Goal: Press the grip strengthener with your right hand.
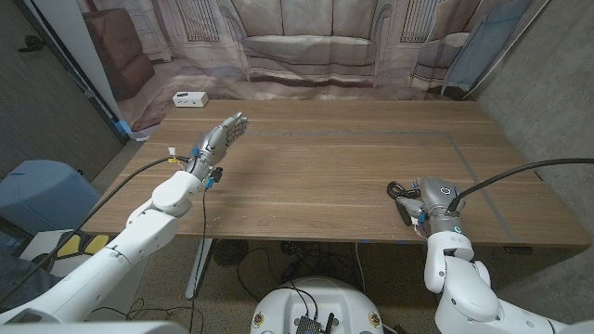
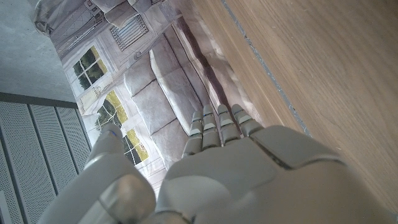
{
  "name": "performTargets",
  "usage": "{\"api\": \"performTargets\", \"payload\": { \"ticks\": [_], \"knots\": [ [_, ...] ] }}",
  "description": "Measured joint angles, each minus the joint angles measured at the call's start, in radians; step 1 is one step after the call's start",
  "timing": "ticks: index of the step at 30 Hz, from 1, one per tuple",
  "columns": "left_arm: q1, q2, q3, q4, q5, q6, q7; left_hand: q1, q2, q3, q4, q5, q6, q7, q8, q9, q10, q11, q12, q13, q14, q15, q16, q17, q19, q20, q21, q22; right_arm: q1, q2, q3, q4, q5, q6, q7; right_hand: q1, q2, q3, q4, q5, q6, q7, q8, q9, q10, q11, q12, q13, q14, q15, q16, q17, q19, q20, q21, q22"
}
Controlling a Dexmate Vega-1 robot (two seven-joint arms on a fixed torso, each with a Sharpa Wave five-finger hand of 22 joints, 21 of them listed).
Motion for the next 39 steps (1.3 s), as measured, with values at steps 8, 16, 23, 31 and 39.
{"api": "performTargets", "payload": {
  "ticks": [8,16,23,31,39],
  "knots": [
    [0.0,0.003,-0.001,-0.003,0.0,0.0,-0.005,0.0,0.0,0.0,0.0,0.0,0.0,0.0,0.0,0.0,0.0,0.0,0.0,0.0,0.0,0.0,0.0,0.0,0.0,0.0,0.0,0.0,-0.049,0.017,0.074,-0.021,0.035,0.022,-0.053,-0.013,0.011,0.0,0.0,0.0,-0.013,0.049,0.0,0.002,-0.038,0.038,0.0,0.0,-0.124,0.004,-0.03,-0.009,-0.097,-0.015,-0.059,-0.005],
    [-0.001,0.005,-0.002,-0.003,0.001,0.0,-0.01,0.005,0.005,0.0,0.0,0.0,0.0,0.0,0.0,0.0,0.0,0.0,-0.006,0.0,0.0,0.0,0.0,0.0,0.0,0.0,0.0,0.0,-0.125,0.039,0.195,-0.028,0.035,0.022,-0.053,-0.007,0.035,0.015,-0.019,0.007,-0.031,0.077,-0.004,-0.003,-0.078,0.078,0.0,-0.002,-0.222,0.017,-0.034,-0.009,-0.189,-0.041,-0.112,-0.005],
    [-0.013,0.005,0.001,0.005,0.003,0.0,-0.017,0.005,0.005,0.0,0.0,0.0,0.0,0.0,0.0,0.0,0.0,0.0,-0.006,0.0,0.0,0.0,0.0,0.0,0.0,0.0,0.0,0.0,-0.199,0.067,0.327,-0.022,0.267,0.297,-0.233,-0.014,0.052,0.016,-0.024,0.007,-0.049,0.094,-0.014,-0.003,-0.132,0.107,-0.008,-0.003,-0.296,0.039,-0.037,-0.014,-0.246,-0.033,-0.14,-0.005],
    [-0.021,0.004,0.004,0.009,0.007,0.0,-0.018,0.005,0.005,0.0,0.0,0.0,0.0,0.0,0.0,0.0,0.0,0.0,-0.006,0.0,0.0,0.0,0.0,0.0,0.0,0.0,0.0,0.0,-0.245,0.095,0.423,-0.001,0.342,0.417,-0.273,-0.041,0.079,0.013,-0.02,0.003,-0.106,0.084,-0.027,-0.008,-0.145,0.12,-0.008,-0.003,-0.309,0.051,-0.032,-0.011,-0.257,-0.026,-0.147,-0.005],
    [-0.033,0.003,0.005,0.014,0.01,0.0,-0.017,0.005,0.005,0.0,0.0,0.0,0.0,0.0,0.0,0.0,0.0,0.0,-0.006,0.0,0.0,0.0,0.0,0.0,0.0,0.0,0.0,0.0,-0.285,0.131,0.529,0.062,0.495,0.649,-0.296,-0.059,0.097,0.021,-0.016,0.003,-0.134,0.086,-0.027,-0.008,-0.197,0.15,-0.008,-0.007,-0.375,0.071,-0.032,-0.014,-0.313,-0.024,-0.163,-0.009]
  ]
}}
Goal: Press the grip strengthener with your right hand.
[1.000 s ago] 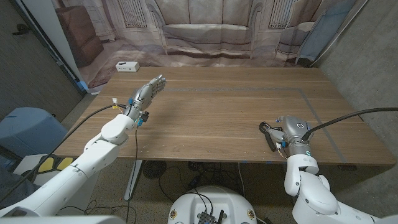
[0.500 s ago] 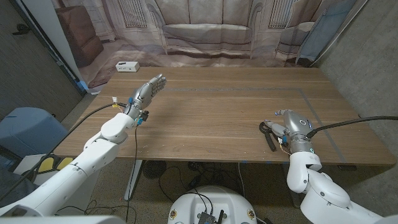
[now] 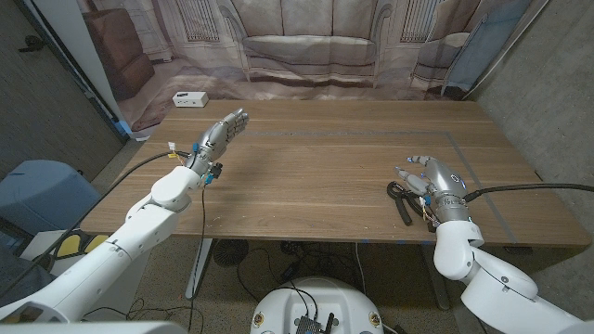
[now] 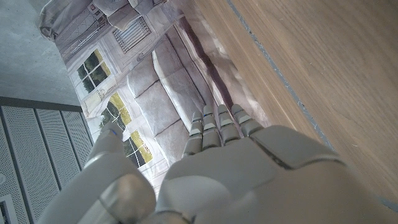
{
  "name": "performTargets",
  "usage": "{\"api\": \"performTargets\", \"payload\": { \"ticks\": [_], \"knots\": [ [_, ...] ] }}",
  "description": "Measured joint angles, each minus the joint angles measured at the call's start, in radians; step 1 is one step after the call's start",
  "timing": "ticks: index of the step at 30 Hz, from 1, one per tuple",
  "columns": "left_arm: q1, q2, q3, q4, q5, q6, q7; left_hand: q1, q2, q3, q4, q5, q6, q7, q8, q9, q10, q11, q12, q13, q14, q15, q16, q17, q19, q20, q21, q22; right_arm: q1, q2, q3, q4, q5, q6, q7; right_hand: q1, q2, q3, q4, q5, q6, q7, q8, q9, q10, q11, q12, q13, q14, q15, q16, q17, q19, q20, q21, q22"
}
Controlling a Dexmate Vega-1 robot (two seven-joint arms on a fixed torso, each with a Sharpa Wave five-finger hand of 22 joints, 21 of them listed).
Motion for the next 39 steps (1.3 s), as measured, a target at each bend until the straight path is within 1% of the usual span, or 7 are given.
{"api": "performTargets", "payload": {
  "ticks": [5,6,11,12,18,29,39],
  "knots": [
    [0.0,0.0,0.0,0.0,0.003,0.004,0.001,0.0,0.0,0.0,0.0,0.0,0.0,0.0,0.0,0.0,0.0,0.0,0.0,0.0,0.0,0.0,0.0,0.0,0.0,0.0,0.0,0.0,-0.008,0.029,0.051,0.059,0.0,0.0,0.0,-0.011,0.011,0.0,0.0,0.0,-0.023,0.013,0.0,0.0,-0.016,0.005,0.0,0.0,-0.011,0.01,0.0,-0.002,-0.014,0.005,0.0,0.0],
    [-0.012,-0.003,0.004,0.005,0.003,0.005,0.001,0.0,0.0,0.0,0.0,0.0,0.0,0.0,0.0,0.0,0.0,0.0,0.0,0.0,0.0,0.0,0.0,0.0,0.0,0.0,0.0,0.0,-0.008,0.036,0.06,0.073,0.116,0.219,0.017,-0.011,0.011,0.0,0.0,0.0,-0.03,0.016,0.0,0.0,-0.018,0.007,0.0,0.0,-0.016,0.008,0.0,-0.004,-0.015,0.006,0.0,0.0],
    [-0.012,-0.003,0.004,0.005,0.004,0.012,0.001,0.0,0.0,0.0,0.0,0.0,0.0,0.0,0.0,0.0,0.0,0.0,0.0,0.0,0.0,0.0,0.0,0.0,0.0,0.0,0.0,0.0,0.003,0.057,0.084,0.119,0.116,0.219,0.017,-0.027,0.015,0.004,0.004,0.0,-0.077,0.031,-0.004,-0.004,-0.018,0.007,0.005,0.0,-0.023,0.012,0.0,-0.005,-0.021,0.011,0.0,0.0],
    [-0.022,-0.005,0.007,0.011,0.005,0.014,0.001,0.0,0.0,0.0,0.0,0.0,0.0,0.0,0.0,0.0,0.0,0.0,0.0,0.0,0.0,0.0,0.0,0.0,0.0,0.0,0.0,0.0,0.008,0.062,0.089,0.132,0.178,0.369,0.037,-0.031,0.011,0.004,0.004,0.0,-0.09,0.04,-0.009,-0.005,-0.018,0.007,0.006,-0.003,-0.023,0.012,0.0,-0.005,-0.021,0.011,0.0,0.0],
    [-0.035,-0.011,0.012,0.019,0.006,0.02,0.004,0.0,0.0,0.0,0.0,0.0,0.0,0.0,0.0,0.0,0.0,0.0,0.0,0.0,0.0,0.0,0.0,0.0,0.0,0.0,0.0,0.0,0.033,0.077,0.099,0.181,0.217,0.459,0.058,-0.046,0.006,-0.001,0.008,0.0,-0.165,0.041,-0.012,-0.005,-0.018,0.007,0.012,-0.005,-0.023,0.012,0.0,-0.009,-0.021,0.011,0.0,0.0],
    [-0.06,-0.022,0.025,0.029,0.014,0.039,0.011,0.0,0.0,0.0,0.0,0.0,0.0,0.0,0.0,0.0,0.0,0.0,0.0,0.0,0.0,0.0,0.0,0.0,0.0,0.0,0.0,0.0,0.099,0.1,0.115,0.292,0.366,0.656,0.161,-0.096,-0.009,-0.02,0.019,0.0,-0.168,0.096,0.001,-0.009,-0.012,0.013,0.016,-0.009,-0.016,0.027,0.008,-0.014,-0.021,0.011,0.005,0.0],
    [-0.068,-0.014,0.033,0.006,0.025,0.052,0.012,0.0,0.0,0.0,0.0,0.0,0.0,0.0,0.0,0.0,0.0,0.0,0.0,0.0,0.0,0.0,0.0,0.0,-0.004,-0.004,0.0,0.0,0.18,0.125,0.11,0.43,0.51,0.834,0.284,-0.13,-0.024,-0.032,0.032,-0.008,-0.157,0.098,0.012,-0.009,-0.023,0.024,0.016,-0.014,-0.026,0.037,0.008,-0.018,-0.037,0.017,0.005,0.0]
  ]
}}
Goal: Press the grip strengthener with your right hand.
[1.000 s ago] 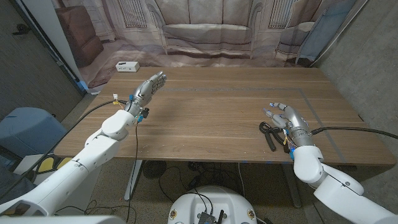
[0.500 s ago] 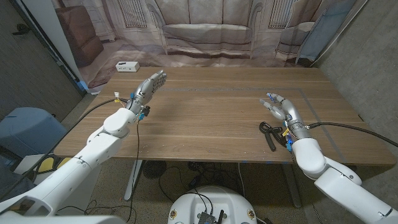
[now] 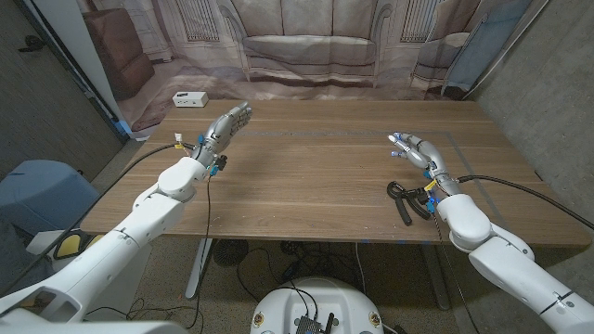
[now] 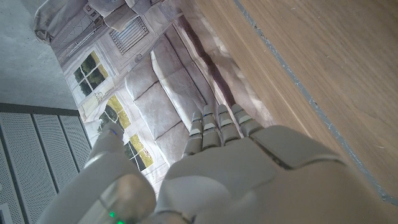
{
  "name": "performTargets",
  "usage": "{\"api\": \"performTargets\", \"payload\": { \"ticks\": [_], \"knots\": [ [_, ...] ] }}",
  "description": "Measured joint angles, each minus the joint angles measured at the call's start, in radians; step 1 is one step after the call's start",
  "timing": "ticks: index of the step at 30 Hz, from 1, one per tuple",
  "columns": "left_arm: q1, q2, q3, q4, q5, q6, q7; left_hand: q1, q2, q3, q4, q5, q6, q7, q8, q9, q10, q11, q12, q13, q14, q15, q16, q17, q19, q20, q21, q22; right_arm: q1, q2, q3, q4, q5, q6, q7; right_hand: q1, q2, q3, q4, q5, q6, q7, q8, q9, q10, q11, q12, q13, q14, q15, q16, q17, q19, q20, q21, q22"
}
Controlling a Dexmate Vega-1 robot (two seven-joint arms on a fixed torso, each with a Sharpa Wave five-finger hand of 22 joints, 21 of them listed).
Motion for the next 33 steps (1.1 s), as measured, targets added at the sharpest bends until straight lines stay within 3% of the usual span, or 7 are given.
{"api": "performTargets", "payload": {
  "ticks": [5,6,11,19,24,29,33],
  "knots": [
    [0.004,0.003,0.0,-0.006,0.002,0.004,0.008,0.0,0.0,0.0,0.0,0.0,0.0,0.0,0.0,0.0,0.0,0.0,0.0,0.0,0.0,0.0,0.0,0.0,0.0,0.0,0.0,0.0,0.033,0.01,-0.01,0.051,0.018,0.022,0.016,-0.013,-0.005,-0.009,0.002,0.0,0.0,0.0,0.0,0.0,0.0,0.0,0.0,0.0,-0.009,-0.002,0.0,0.0,-0.013,0.006,0.0,0.0],
    [0.02,0.011,-0.003,-0.028,0.002,0.006,0.009,0.0,0.0,0.0,0.0,0.0,0.0,0.0,0.0,0.0,0.0,0.0,0.0,0.0,0.0,0.0,0.0,0.0,0.0,0.0,0.0,0.0,0.038,0.011,-0.012,0.059,0.069,0.075,0.057,-0.013,-0.005,-0.009,0.002,0.0,0.0,0.0,0.0,0.0,0.0,0.0,0.0,0.0,-0.009,-0.002,0.0,0.0,-0.016,0.009,0.0,0.0],
    [0.034,0.018,-0.01,-0.048,0.002,0.018,0.021,0.0,0.0,0.0,0.0,0.0,0.0,0.0,0.0,0.0,-0.002,0.002,0.0,0.0,0.0,0.0,0.0,0.0,0.0,0.0,0.0,0.0,0.069,0.018,-0.024,0.102,0.111,0.114,0.096,-0.033,-0.009,-0.014,0.007,0.0,0.0,0.0,0.0,0.0,-0.006,0.005,0.0,0.0,-0.015,0.003,0.0,-0.002,-0.027,0.013,-0.005,0.0],
    [0.052,0.038,-0.02,-0.089,0.013,0.037,0.037,0.0,0.0,0.0,0.0,0.0,-0.006,0.006,0.0,0.0,-0.004,0.004,0.0,0.0,-0.009,0.001,-0.005,0.0,-0.005,-0.005,0.0,0.0,0.12,0.027,-0.048,0.178,0.189,0.188,0.183,-0.076,-0.021,-0.035,0.02,0.0,-0.009,-0.009,0.0,-0.003,-0.026,-0.001,-0.005,-0.002,-0.051,0.0,-0.003,-0.005,-0.093,0.032,-0.013,0.0],
    [0.057,0.042,-0.023,-0.098,0.018,0.038,0.042,0.0,0.0,0.0,0.0,0.0,-0.006,0.006,0.0,0.0,-0.004,0.004,0.0,0.0,-0.009,0.001,-0.005,0.0,-0.005,-0.005,0.0,0.0,0.14,0.028,-0.06,0.207,0.189,0.188,0.183,-0.099,-0.03,-0.041,0.025,0.0,-0.013,-0.013,0.0,-0.005,-0.033,-0.004,-0.005,-0.005,-0.087,0.002,-0.006,-0.012,-0.162,0.036,-0.02,0.0],
    [0.066,0.044,-0.027,-0.103,0.02,0.038,0.046,0.0,0.0,0.0,0.0,0.0,-0.006,0.006,0.0,0.0,-0.004,0.004,0.0,0.0,-0.009,0.001,-0.005,0.0,-0.005,-0.005,0.0,0.0,0.154,0.023,-0.07,0.226,0.251,0.201,0.234,-0.113,-0.029,-0.049,0.017,0.0,-0.017,-0.028,0.0,-0.005,-0.069,-0.008,-0.006,-0.005,-0.15,-0.002,-0.016,-0.023,-0.275,0.03,-0.02,0.0],
    [0.066,0.044,-0.027,-0.103,0.021,0.032,0.049,0.0,0.0,0.0,0.0,0.0,-0.006,0.006,0.0,0.0,-0.004,0.004,0.0,0.0,-0.009,0.001,-0.005,0.0,-0.005,-0.005,0.0,0.0,0.162,0.017,-0.075,0.234,0.251,0.201,0.234,-0.117,-0.032,-0.052,0.014,0.0,-0.022,-0.033,0.0,-0.005,-0.099,-0.013,-0.012,-0.004,-0.188,-0.006,-0.017,-0.028,-0.335,0.022,-0.02,0.0]
  ]
}}
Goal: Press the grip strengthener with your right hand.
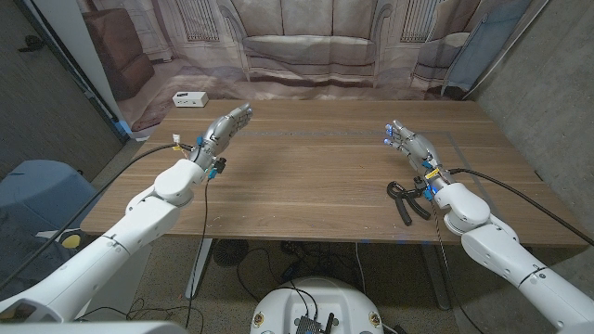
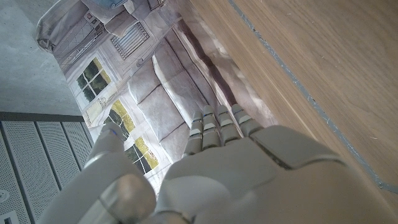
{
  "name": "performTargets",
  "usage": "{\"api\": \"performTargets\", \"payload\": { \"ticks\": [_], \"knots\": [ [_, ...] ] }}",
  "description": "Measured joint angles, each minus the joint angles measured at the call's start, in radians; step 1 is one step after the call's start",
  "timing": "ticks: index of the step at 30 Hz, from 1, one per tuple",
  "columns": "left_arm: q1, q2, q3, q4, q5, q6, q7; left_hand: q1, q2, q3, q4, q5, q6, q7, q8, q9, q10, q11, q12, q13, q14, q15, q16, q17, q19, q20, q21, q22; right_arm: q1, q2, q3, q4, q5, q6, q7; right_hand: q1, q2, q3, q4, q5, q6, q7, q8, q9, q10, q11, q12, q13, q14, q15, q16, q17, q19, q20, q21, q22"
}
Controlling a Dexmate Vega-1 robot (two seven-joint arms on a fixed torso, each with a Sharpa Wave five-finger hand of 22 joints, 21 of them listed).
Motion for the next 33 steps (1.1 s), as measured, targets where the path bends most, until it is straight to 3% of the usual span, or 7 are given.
{"api": "performTargets", "payload": {
  "ticks": [8,16,33],
  "knots": [
    [0.012,-0.005,-0.006,-0.001,0.002,-0.01,0.001,0.0,0.0,0.0,0.0,0.0,0.0,0.0,0.0,0.0,0.0,0.0,0.0,0.0,0.0,0.0,0.0,0.0,0.0,0.0,0.0,0.0,0.012,-0.018,-0.005,0.014,0.06,-0.002,0.052,-0.009,0.001,-0.001,-0.001,0.001,-0.025,-0.002,-0.008,0.0,-0.037,0.002,-0.004,0.0,-0.03,-0.002,0.0,-0.009,-0.04,-0.015,0.0,0.0],
    [0.012,-0.01,-0.004,0.0,0.006,-0.014,0.002,0.0,0.0,0.0,0.0,0.0,0.0,0.0,0.0,0.0,0.0,0.0,0.0,0.0,0.0,0.0,0.0,0.0,0.0,0.0,0.0,0.0,0.017,-0.03,-0.005,0.03,0.073,0.004,0.065,-0.009,0.001,-0.003,-0.014,0.004,-0.061,0.033,-0.009,0.0,-0.043,0.0,0.001,-0.005,-0.031,-0.011,0.005,-0.019,-0.005,-0.039,0.017,-0.005],
    [0.017,-0.014,0.001,-0.009,0.012,-0.013,0.008,0.0,0.0,0.0,0.0,0.0,0.0,0.0,0.0,0.0,-0.005,0.005,0.0,0.0,-0.005,-0.005,0.0,0.0,0.0,0.0,0.0,0.0,0.02,-0.034,-0.002,0.056,0.095,0.023,0.077,-0.009,0.001,0.002,-0.018,0.004,-0.097,0.029,-0.016,-0.005,-0.066,-0.013,0.001,-0.005,-0.04,-0.013,0.005,-0.028,-0.005,-0.038,0.017,-0.005]
  ]
}}
